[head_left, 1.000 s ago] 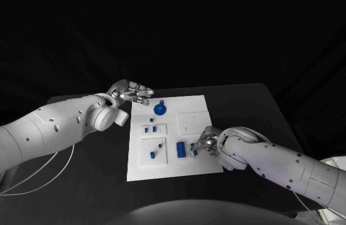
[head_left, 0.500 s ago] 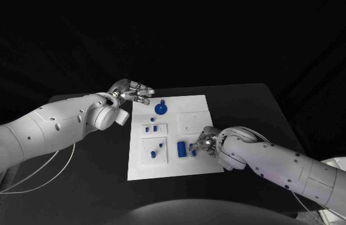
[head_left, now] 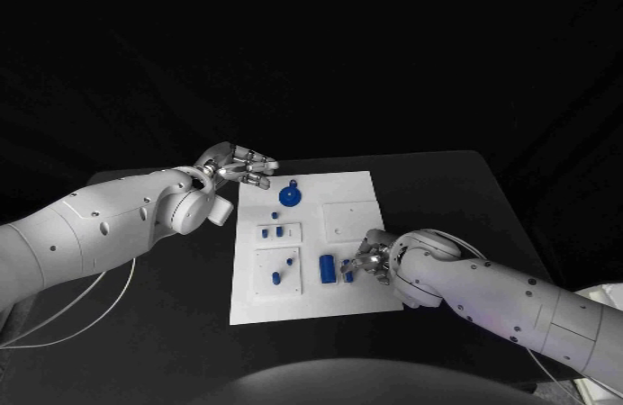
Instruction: Assemble the parts on the task board
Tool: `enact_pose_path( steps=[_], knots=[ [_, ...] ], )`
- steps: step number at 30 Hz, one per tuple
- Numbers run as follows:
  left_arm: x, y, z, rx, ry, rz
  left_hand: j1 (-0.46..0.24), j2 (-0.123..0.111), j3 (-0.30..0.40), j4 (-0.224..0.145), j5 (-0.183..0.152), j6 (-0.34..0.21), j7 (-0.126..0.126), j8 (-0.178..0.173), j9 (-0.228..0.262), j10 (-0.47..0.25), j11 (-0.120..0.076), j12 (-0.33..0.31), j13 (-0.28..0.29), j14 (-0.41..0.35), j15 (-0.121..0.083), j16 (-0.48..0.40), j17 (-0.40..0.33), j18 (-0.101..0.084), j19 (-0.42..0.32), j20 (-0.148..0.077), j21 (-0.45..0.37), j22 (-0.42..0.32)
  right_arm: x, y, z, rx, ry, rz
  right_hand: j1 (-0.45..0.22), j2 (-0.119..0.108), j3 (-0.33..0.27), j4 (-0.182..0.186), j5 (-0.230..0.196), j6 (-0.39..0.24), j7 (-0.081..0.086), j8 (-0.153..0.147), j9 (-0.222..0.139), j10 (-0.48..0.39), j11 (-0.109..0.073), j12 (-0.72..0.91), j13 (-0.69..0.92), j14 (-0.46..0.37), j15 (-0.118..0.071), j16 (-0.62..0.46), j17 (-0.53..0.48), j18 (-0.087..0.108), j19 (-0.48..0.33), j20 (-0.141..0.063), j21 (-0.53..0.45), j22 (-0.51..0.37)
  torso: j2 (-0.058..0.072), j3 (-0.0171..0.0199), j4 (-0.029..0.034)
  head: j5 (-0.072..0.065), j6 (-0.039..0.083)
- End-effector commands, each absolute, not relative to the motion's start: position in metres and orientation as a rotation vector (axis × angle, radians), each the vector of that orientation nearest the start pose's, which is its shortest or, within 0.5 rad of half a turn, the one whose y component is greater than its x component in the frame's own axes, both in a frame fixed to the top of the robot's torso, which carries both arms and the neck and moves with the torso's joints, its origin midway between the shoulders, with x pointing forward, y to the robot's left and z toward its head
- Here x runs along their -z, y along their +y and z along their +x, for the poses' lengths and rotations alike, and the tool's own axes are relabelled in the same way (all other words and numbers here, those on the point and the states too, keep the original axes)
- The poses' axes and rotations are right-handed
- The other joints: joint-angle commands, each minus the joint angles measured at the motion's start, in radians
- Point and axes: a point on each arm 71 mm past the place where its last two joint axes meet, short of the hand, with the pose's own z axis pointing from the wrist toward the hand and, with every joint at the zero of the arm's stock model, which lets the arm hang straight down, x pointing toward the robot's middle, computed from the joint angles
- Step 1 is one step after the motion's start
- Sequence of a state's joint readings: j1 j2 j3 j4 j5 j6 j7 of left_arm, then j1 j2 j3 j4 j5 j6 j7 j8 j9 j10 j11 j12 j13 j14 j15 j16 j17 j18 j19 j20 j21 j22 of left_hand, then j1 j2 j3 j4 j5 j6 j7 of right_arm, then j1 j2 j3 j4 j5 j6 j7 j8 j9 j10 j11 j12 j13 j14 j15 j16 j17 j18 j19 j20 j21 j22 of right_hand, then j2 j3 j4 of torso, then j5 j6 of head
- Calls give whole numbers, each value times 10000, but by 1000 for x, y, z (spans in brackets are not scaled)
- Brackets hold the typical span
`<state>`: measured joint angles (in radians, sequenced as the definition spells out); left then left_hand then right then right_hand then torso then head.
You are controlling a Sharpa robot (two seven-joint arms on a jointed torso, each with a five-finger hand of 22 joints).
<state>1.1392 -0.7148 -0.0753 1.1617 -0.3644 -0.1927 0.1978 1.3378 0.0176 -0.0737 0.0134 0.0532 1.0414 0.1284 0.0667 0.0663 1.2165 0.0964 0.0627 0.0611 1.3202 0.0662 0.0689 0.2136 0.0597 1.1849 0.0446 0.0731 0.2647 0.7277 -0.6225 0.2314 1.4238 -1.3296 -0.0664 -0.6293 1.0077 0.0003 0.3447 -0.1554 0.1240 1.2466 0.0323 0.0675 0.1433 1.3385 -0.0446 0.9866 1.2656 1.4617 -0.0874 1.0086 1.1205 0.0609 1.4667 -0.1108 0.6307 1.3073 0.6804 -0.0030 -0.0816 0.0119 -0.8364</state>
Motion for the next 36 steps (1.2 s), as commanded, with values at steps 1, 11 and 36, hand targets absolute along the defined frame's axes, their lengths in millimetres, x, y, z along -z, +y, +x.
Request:
enact_pose_path(
  steps=[1, 11, 36],
  knots=[
    [252, 245, 527, 11714, 17386, -8931, -10, 60, -18, -50, 41, -54, 32, -17, 14, -40, -2, -19, 10, -43, -38, -13, 12, -120, -18, -2, 41, -6, 350, -149, 419, -3903, 23237, 3403, -7, -109, -85, 102, -59, -45, -5, -39, -13, 17, 5, 36, 4, -12, -66, -47, 12, -90, 523, -54, -74, 635, 1, 2, -2, 5, -12],
    [252, 245, 526, 11709, 17403, -8933, -10, 60, -18, -50, 41, -54, 32, -17, 14, -40, -2, -19, 10, -43, -38, -13, 12, -120, -18, -2, 41, -6, 349, -148, 419, -3905, 23171, 3387, 46, -258, -324, 388, -95, -32, 2, -38, -43, 12, 10, 19, -3, -13, -70, -59, 17, -80, 526, -57, -67, 632, 3, 10, -9, 21, -14],
    [253, 246, 526, 11672, 17426, -8935, -16, 66, -23, -47, 40, -49, 35, -18, 14, -39, -1, -19, 10, -48, -36, -12, 10, -118, -20, 1, 42, -8, 348, -146, 418, -4112, 23133, 3380, -281, -1222, 7, 1889, -758, 34, 35, -32, -90, 53, 21, -19, 3, -14, -82, -79, 70, -101, 529, -90, -55, 622, 3, 6, -8, 56, -33]
  ],
)
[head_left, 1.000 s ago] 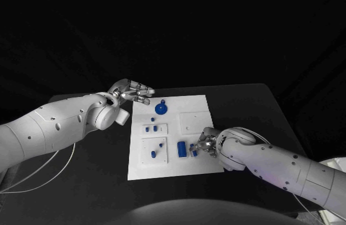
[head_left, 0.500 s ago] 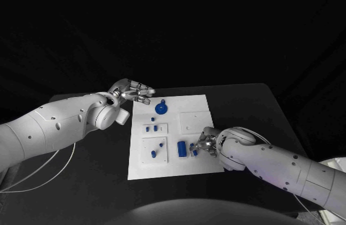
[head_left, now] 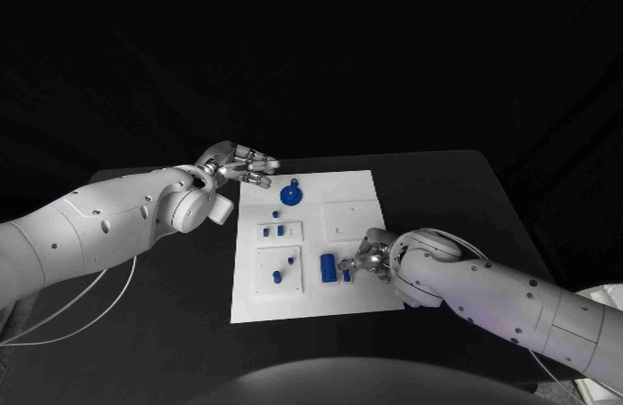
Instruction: Assemble the parts on the task board
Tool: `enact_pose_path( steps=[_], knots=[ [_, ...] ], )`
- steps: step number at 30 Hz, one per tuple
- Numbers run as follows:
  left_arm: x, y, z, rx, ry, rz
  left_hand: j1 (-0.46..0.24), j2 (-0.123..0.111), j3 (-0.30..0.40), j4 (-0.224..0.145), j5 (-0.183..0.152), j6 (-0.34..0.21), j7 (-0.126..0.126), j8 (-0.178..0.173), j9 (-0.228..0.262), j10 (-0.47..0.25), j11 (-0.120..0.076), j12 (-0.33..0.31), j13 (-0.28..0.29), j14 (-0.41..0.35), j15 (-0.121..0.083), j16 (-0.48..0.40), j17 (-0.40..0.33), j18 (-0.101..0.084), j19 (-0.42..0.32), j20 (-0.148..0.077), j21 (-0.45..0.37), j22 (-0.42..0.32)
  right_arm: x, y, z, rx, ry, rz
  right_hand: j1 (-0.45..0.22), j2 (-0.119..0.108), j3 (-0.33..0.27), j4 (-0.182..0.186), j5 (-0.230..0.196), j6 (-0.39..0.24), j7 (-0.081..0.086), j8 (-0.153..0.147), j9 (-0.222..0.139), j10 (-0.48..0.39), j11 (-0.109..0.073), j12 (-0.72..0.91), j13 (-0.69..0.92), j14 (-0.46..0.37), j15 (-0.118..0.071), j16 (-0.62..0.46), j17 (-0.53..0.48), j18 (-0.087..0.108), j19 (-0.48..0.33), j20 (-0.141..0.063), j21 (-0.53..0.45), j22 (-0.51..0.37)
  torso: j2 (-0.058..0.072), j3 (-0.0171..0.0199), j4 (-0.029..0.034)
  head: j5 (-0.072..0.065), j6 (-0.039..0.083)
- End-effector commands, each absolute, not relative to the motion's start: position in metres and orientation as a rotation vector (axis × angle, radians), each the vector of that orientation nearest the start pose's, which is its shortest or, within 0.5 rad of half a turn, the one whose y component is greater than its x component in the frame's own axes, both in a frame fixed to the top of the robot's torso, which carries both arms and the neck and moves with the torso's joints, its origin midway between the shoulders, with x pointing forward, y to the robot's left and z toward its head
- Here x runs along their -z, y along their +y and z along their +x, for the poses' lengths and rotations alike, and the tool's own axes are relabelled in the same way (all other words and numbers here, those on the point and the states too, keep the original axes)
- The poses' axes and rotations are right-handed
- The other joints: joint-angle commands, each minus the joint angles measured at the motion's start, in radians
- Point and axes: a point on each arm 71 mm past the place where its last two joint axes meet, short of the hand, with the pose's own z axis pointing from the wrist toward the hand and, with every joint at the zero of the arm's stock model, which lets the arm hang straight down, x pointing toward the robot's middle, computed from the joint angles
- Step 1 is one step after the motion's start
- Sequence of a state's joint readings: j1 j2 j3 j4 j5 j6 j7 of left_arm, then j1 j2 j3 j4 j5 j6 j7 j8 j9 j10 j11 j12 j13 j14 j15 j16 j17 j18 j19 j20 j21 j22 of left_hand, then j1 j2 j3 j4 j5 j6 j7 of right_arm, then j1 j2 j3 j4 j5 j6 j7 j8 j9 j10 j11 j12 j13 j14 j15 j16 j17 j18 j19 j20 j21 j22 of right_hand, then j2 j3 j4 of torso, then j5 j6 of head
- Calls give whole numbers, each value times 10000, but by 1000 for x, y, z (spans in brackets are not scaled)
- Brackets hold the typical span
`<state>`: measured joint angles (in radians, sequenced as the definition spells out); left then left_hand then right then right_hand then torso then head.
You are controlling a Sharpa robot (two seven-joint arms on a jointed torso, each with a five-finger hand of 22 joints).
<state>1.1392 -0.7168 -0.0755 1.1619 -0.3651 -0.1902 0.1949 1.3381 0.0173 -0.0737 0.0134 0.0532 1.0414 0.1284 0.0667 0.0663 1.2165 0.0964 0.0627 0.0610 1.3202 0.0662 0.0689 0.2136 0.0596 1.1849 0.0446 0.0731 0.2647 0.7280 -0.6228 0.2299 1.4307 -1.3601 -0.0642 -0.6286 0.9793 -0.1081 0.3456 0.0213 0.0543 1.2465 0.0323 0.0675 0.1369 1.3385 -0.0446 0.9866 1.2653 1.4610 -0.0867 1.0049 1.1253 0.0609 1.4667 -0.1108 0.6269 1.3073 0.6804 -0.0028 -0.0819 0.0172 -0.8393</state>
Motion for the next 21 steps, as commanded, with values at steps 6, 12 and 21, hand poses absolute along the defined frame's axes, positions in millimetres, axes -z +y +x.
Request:
enact_pose_path(
  steps=[6, 12, 21],
  knots=[
    [253, 246, 526, 11665, 17424, -8937, -19, 69, -23, -47, 40, -49, 35, -18, 14, -39, 0, -19, 11, -48, -36, -12, 11, -118, -20, 1, 42, -7, 347, -147, 418, -4094, 23109, 3400, 93, -205, -15, 379, -61, 41, 39, -33, -70, 63, 22, -54, 26, 4, -92, -62, 56, -108, 528, -98, -18, 619, 1, 8, -3, -7, -1],
    [253, 247, 527, 11647, 17403, -8941, -19, 69, -23, -47, 40, -49, 35, -18, 14, -39, 0, -19, 11, -48, -36, -12, 11, -118, -20, 1, 42, -7, 347, -155, 418, -3990, 23024, 3472, 191, -146, 7, 287, -61, 45, 34, -32, -81, 69, 18, -60, 39, 5, -93, -80, 60, -111, 529, -99, -14, 620, -8, 6, -8, -6, 73],
    [251, 254, 529, 11507, 16892, -8979, -2, 61, -21, -45, 44, -16, 17, -13, 16, 5, -16, -15, 12, -19, -48, -3, 18, -117, -10, -6, 48, -7, 331, -184, 427, -4717, 21962, 4364, 96, -756, -66, 874, -59, -572, 209, -43, -110, -131, 120, -323, -65, -28, -81, -200, 27, -50, 504, -103, -222, 557, -34, 0, -24, 22, 481]
  ],
)
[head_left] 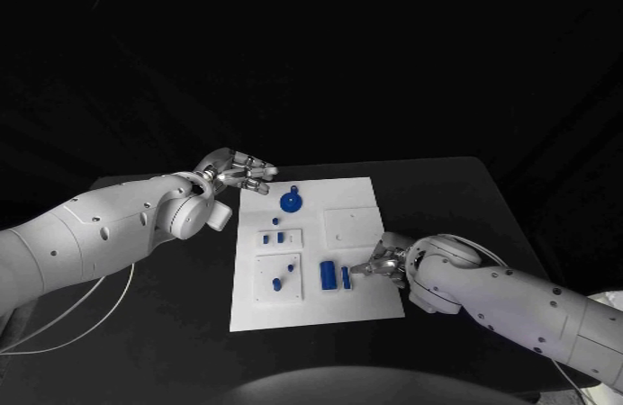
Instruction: Assemble the parts on the task board
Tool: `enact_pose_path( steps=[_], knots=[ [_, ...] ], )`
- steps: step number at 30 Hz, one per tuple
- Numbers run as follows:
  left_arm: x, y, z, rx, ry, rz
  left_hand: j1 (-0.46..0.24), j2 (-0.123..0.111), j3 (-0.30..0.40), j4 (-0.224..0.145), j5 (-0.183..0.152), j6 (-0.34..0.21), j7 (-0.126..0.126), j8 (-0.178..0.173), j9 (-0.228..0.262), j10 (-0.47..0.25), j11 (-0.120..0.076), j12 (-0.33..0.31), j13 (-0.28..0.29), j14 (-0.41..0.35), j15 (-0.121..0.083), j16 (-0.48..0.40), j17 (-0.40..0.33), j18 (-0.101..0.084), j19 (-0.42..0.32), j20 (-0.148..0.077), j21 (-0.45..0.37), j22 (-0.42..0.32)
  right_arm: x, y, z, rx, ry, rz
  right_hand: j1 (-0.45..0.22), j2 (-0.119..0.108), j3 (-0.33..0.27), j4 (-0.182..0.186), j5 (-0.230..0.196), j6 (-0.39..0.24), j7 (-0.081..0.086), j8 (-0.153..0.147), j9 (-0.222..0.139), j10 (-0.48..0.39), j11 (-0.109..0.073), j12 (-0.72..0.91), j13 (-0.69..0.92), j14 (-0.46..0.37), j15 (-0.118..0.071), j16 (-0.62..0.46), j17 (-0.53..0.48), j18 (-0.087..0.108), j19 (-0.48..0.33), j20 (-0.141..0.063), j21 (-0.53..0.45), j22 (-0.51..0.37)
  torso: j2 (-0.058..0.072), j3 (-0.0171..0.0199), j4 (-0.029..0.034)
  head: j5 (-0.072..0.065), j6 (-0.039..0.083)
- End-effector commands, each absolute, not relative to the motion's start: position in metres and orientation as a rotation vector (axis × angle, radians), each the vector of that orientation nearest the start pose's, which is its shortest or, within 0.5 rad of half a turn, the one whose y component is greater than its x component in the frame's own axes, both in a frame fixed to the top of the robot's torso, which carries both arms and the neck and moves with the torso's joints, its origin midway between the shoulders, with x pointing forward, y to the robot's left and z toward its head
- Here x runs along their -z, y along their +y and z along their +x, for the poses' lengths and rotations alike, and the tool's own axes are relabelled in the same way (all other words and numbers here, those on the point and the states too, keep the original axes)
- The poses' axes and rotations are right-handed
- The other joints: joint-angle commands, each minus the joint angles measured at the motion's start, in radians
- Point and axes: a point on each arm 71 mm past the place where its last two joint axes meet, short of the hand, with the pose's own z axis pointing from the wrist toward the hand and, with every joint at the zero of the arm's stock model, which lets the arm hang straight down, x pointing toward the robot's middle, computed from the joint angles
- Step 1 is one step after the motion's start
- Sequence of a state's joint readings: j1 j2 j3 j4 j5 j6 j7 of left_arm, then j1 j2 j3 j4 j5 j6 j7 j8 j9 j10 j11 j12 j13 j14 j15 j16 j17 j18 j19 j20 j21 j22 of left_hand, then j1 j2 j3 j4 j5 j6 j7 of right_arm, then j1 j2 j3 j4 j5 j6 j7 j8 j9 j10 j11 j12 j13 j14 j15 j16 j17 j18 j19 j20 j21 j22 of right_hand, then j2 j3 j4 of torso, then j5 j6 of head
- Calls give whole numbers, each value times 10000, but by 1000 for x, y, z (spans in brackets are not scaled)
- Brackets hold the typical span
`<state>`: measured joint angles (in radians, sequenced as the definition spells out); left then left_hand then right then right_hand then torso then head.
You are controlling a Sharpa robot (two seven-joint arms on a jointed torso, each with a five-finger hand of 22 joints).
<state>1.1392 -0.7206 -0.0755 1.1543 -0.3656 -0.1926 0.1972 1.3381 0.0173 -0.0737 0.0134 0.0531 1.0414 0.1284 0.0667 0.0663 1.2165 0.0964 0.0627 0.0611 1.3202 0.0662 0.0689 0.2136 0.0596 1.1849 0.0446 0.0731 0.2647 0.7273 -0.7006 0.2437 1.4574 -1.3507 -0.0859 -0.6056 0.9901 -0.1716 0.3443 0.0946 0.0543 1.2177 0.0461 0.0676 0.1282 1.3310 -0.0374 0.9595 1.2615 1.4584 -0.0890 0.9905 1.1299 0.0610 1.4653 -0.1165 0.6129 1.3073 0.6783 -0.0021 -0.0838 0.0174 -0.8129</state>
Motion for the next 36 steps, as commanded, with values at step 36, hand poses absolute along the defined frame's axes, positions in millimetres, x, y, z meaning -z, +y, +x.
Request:
enact_pose_path(
  steps=[36],
  knots=[
    [253, 257, 564, 11314, 14188, -10802, -4376, -173, 737, -134, -531, -10414, -1284, -667, -663, -5135, -964, -627, -611, -13202, -662, -689, -2136, -596, -11849, -446, -731, -2647, 304, -268, 550, -10867, 14765, 11285, -1950, 1716, -3443, -946, -543, -12177, -461, -676, -1282, -13310, 374, -9595, -12615, -7545, 890, -9905, -11299, -610, -14653, 1165, -6129, -13073, -769, 14, 74, 481, 2182]
  ],
)
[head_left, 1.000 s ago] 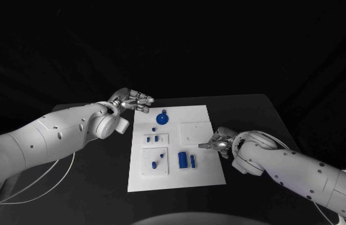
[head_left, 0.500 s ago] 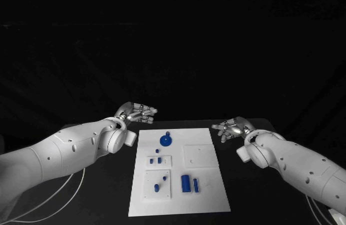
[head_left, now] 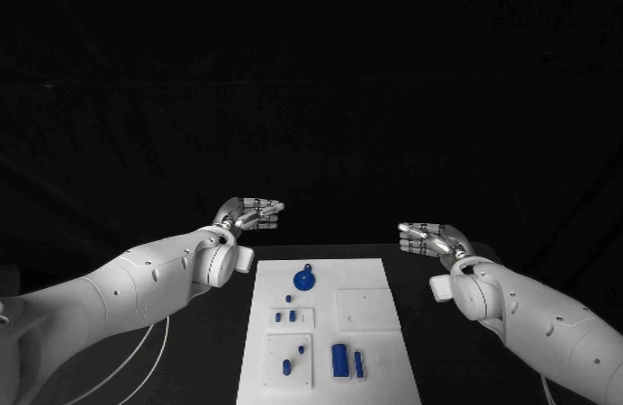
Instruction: Assemble the parts on the task board
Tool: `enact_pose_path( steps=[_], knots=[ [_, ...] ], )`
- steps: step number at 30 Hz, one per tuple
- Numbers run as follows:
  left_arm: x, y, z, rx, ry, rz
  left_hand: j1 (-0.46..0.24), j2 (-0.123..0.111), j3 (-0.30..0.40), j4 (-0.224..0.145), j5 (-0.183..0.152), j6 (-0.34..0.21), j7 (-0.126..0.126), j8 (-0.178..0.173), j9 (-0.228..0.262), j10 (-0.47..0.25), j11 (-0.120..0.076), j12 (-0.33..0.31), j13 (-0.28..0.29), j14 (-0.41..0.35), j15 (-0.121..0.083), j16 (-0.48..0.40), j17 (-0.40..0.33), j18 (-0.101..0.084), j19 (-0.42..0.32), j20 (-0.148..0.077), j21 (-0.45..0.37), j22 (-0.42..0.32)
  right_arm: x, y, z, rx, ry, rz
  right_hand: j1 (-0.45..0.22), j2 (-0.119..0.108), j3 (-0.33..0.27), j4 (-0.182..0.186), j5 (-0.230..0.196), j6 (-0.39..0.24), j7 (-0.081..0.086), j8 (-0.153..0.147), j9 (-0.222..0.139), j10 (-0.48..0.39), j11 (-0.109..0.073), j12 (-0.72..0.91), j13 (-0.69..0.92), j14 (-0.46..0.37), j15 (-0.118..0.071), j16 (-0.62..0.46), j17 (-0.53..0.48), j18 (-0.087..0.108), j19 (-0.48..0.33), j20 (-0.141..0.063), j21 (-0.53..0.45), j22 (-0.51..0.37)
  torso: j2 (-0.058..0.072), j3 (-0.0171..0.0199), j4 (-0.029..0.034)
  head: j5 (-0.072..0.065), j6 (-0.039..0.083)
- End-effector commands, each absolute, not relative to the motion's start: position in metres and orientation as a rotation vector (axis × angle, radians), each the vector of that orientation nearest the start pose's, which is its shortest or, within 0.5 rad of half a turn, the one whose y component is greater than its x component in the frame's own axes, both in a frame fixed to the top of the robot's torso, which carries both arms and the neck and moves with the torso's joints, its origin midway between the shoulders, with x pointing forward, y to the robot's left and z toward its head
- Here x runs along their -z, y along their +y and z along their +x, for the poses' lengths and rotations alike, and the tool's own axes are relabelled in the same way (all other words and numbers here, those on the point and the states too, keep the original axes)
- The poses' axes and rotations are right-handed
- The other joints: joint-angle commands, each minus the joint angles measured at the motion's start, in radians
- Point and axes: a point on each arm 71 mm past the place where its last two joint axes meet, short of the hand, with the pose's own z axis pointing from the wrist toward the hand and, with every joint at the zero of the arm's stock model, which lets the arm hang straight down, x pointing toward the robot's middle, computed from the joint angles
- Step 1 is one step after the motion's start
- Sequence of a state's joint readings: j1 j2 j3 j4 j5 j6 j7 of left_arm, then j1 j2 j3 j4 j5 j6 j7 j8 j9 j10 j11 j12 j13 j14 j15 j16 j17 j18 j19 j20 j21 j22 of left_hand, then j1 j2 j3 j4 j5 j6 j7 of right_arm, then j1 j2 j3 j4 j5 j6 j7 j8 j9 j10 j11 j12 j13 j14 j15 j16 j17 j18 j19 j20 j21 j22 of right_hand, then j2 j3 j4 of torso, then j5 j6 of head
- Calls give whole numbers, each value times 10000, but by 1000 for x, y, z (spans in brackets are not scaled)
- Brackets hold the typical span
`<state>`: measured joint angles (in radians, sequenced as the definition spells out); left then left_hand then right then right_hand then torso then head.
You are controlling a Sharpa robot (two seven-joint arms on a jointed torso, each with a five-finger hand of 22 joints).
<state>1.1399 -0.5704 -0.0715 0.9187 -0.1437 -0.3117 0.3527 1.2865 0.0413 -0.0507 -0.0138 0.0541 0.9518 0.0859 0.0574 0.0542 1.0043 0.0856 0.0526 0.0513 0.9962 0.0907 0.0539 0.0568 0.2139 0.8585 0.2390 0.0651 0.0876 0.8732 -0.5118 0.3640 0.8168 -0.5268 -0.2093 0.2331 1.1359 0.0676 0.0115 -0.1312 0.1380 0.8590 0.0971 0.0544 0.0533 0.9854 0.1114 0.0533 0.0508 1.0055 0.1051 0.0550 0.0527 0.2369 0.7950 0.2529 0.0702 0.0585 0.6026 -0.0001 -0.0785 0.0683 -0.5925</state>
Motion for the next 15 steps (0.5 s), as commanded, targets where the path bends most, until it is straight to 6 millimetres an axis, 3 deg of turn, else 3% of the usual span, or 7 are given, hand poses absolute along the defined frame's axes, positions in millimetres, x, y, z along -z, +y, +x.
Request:
enact_pose_path(
  steps=[1, 3, 4, 6, 7, 10, 15],
  knots=[
    [253, 256, 563, 11327, 14169, -10812, -4172, -413, 507, 138, -541, -9518, -859, -574, -542, -10043, -856, -526, -513, -9962, -907, -539, -568, -2139, -8585, -2390, -651, -876, 303, -268, 550, -10892, 14730, 11276, -3680, -676, -115, 1312, -1380, -8590, -971, -544, -533, -9854, -1114, -533, -508, -10055, -1051, -550, -527, -2369, -7950, -2529, -702, -585, -30, -6, 47, -49, -24],
    [253, 254, 561, 11368, 14108, -10844, -4815, -413, 507, 138, -541, -9518, -859, -574, -542, -10043, -856, -526, -513, -9962, -907, -539, -568, -2139, -8585, -2390, -651, -876, 299, -266, 549, -10973, 14620, 11249, -4248, -676, -115, 1312, -1380, -8590, -971, -544, -533, -9854, -1114, -533, -508, -10055, -1051, -550, -527, -2369, -7950, -2529, -702, -585, -93, -5, 130, -120, -30],
    [253, 253, 559, 11396, 14066, -10866, -5112, -413, 507, 138, -541, -9518, -859, -574, -542, -10043, -856, -526, -513, -9962, -907, -539, -568, -2139, -8585, -2390, -651, -876, 297, -264, 549, -11027, 14546, 11231, -11359, -676, -115, 1312, -1380, -8590, -971, -544, -533, -9854, -1114, -533, -508, -10055, -1051, -550, -527, -2369, -7950, -2529, -702, -585, -134, -5, 186, -168, -34],
    [252, 250, 556, 11462, 13964, -10920, -5761, -413, 507, 138, -541, -9518, -859, -574, -542, -10043, -856, -526, -513, -9962, -907, -539, -568, -2139, -8585, -2390, -651, -876, 292, -261, 549, -11156, 14368, 11193, -11359, -676, -115, 1312, -1380, -8590, -971, -544, -533, -9854, -1114, -533, -508, -10055, -1051, -550, -527, -2369, -7950, -2529, -702, -585, -238, -4, 325, -287, -43],
    [252, 248, 554, 11503, 13898, -10956, -12865, -413, 507, 138, -541, -9518, -859, -574, -542, -10043, -856, -526, -513, -9962, -907, -539, -568, -2139, -8585, -2390, -651, -876, 289, -258, 548, -11237, 14256, 11172, -11359, -676, -115, 1312, -1380, -8590, -971, -544, -533, -9854, -1114, -533, -508, -10055, -1051, -550, -527, -2369, -7950, -2529, -702, -585, -306, -3, 415, -364, -50],
    [251, 239, 543, 11663, 13633, -11105, -12865, -413, 507, 138, -541, -9518, -859, -574, -542, -10043, -856, -526, -513, -9962, -907, -539, -568, -2139, -8585, -2390, -651, -876, 277, -249, 544, -11546, 13825, 11115, -11359, -676, -115, 1312, -1380, -8590, -971, -544, -533, -9854, -1114, -533, -508, -10055, -1051, -550, -527, -2369, -7950, -2529, -702, -585, -484, 0, 652, -568, -66],
    [245, 222, 519, 11948, 13093, -11435, -12865, -413, 507, 138, -541, -9518, -859, -574, -542, -10043, -856, -526, -513, -9962, -907, -539, -568, -2139, -8585, -2390, -651, -876, 255, -230, 531, -12064, 13062, 11150, -11359, -676, -115, 1312, -1380, -8590, -971, -544, -533, -9854, -1114, -533, -508, -10055, -1051, -550, -527, -2369, -7950, -2529, -702, -585, -584, 1, 785, -683, -75]
  ],
)
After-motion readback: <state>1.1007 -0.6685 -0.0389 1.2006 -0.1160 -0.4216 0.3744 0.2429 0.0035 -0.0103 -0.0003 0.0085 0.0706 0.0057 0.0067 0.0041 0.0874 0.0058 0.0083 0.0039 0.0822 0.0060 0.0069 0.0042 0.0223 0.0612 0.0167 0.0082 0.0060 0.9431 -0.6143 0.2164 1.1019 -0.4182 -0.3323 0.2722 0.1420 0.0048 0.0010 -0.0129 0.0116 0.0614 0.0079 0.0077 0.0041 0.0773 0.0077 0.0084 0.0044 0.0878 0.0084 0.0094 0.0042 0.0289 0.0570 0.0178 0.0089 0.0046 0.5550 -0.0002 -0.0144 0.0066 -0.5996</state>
